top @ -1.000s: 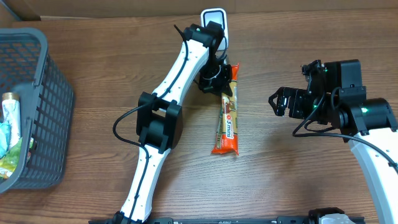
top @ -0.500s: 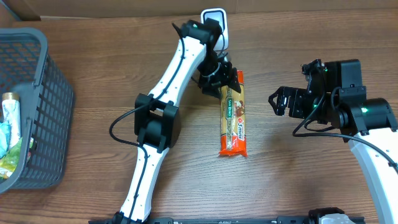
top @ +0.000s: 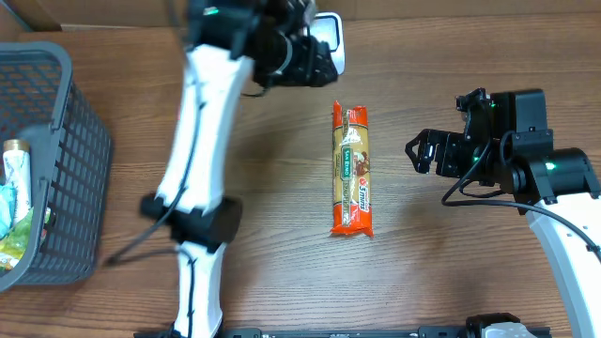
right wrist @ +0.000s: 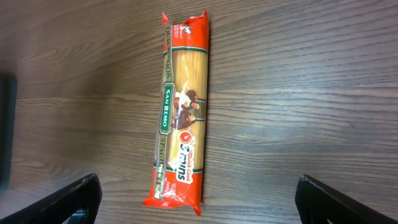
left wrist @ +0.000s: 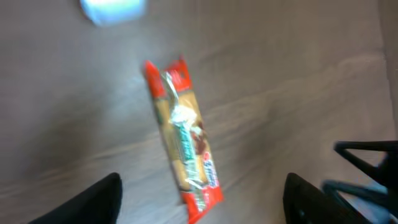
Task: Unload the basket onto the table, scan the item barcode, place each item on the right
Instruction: 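Move the left gripper back into the basket toward the wipes pack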
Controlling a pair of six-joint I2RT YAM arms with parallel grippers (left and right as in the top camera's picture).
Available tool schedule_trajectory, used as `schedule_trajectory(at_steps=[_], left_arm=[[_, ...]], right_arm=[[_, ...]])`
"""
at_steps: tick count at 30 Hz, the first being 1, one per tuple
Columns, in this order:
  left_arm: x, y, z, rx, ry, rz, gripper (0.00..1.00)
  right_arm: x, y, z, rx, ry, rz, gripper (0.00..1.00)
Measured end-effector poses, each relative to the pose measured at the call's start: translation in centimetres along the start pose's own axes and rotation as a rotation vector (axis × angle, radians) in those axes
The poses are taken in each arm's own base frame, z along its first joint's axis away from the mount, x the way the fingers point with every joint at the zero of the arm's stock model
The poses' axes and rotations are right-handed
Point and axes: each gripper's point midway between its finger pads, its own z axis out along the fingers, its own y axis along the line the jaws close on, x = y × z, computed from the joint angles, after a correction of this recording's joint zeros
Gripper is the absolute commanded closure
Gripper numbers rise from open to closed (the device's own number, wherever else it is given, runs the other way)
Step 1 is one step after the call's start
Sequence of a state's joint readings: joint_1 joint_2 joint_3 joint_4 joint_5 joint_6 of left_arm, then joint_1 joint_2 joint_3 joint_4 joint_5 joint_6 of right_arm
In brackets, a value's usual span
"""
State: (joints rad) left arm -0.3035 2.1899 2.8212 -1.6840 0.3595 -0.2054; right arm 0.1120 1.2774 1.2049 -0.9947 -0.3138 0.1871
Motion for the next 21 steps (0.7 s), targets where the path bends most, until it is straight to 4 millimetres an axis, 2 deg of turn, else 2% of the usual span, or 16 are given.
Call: schedule_trajectory(at_steps=[2, 4, 5, 9, 11, 14, 17, 21], left_arm=[[-0.6, 0.8, -4.5, -0.044, -0.112, 0.001, 0.21], [-1.0, 2.7, -9.0, -0.103, -0.219, -0.028, 0.21], [-1.1, 4.2, -11.3, -0.142, -0.274, -0.056, 0.22], [-0.6, 10.4, -18.7, -0.289, -0.437, -0.193, 0.22], [0.1, 13.2, -21.3, -0.355, -0.489, -0.261, 0.23], [1.2, 16.7, -24.2, -0.429, -0.540, -0.349, 0.23], [2.5, 20.1, -26.0, -0.494, -0.558, -0.440, 0.24], [4.4, 23.8, -26.6, -0.546, -0.529, -0.547, 0.27]], right_arm=[[0.0, 0.0, 0.0, 0.000, 0.001, 0.001, 0.00], [0.0, 0.0, 0.0, -0.001, 0.000, 0.000, 0.00], [0.0, 0.0, 0.0, 0.000, 0.000, 0.000, 0.00], [0.0, 0.0, 0.0, 0.000, 0.000, 0.000, 0.00], [0.0, 0.0, 0.0, 0.000, 0.000, 0.000, 0.00], [0.0, 0.0, 0.0, 0.000, 0.000, 0.001, 0.00], [0.0, 0.0, 0.0, 0.000, 0.000, 0.001, 0.00], [0.0, 0.0, 0.0, 0.000, 0.000, 0.001, 0.00]])
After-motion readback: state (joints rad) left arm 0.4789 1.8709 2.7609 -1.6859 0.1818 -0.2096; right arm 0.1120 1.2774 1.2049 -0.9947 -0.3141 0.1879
